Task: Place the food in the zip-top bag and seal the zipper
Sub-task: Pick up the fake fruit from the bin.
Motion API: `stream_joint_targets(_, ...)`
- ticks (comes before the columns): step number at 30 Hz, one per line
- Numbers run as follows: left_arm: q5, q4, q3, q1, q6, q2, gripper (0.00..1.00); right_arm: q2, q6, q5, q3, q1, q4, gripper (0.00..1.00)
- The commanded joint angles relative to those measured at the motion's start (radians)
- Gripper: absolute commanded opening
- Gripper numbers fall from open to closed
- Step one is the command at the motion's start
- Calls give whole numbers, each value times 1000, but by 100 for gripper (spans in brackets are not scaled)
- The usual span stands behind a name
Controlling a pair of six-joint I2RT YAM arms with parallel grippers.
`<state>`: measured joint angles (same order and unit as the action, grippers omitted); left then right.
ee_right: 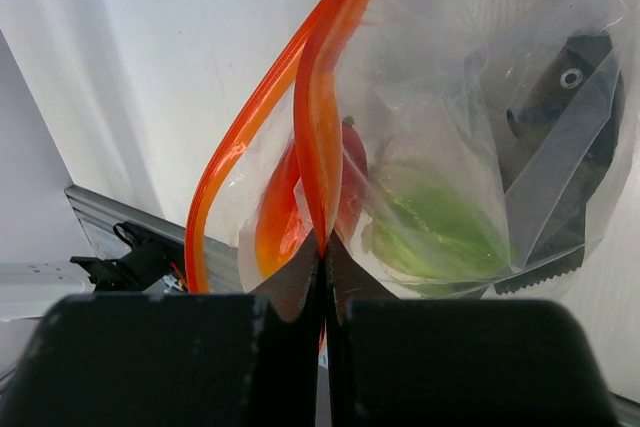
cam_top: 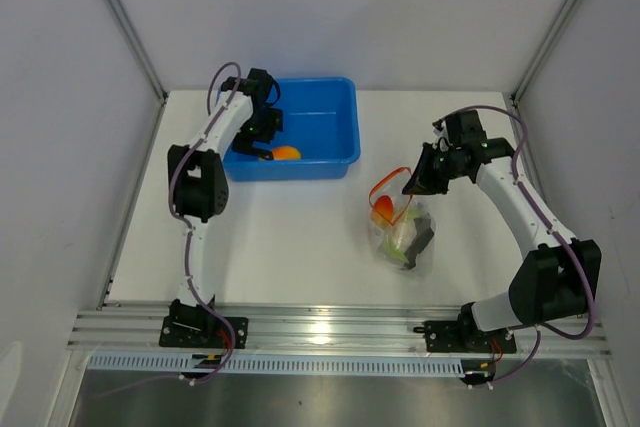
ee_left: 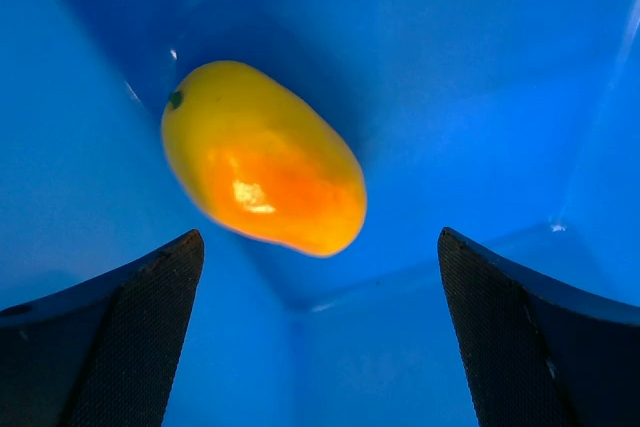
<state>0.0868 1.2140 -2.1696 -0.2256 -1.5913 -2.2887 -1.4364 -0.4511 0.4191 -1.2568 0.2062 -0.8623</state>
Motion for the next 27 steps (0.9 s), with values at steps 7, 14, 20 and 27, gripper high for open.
stream_joint_targets(7,1,58,-27,-34,-67,-81,100,16,23,17,23,-42,19,0)
stream_joint_targets(14,-5,45,-21,-35,-85,-110,91,24,19,18,39,-59,25,0)
stream_joint_targets(20,-16,45,-18,-35,-85,-141,82,18,9,14,46,-68,26,0)
stream_joint_targets(27,-15,-13,-22,-29,-67,-149,53,7,-8,-6,43,-79,22,0)
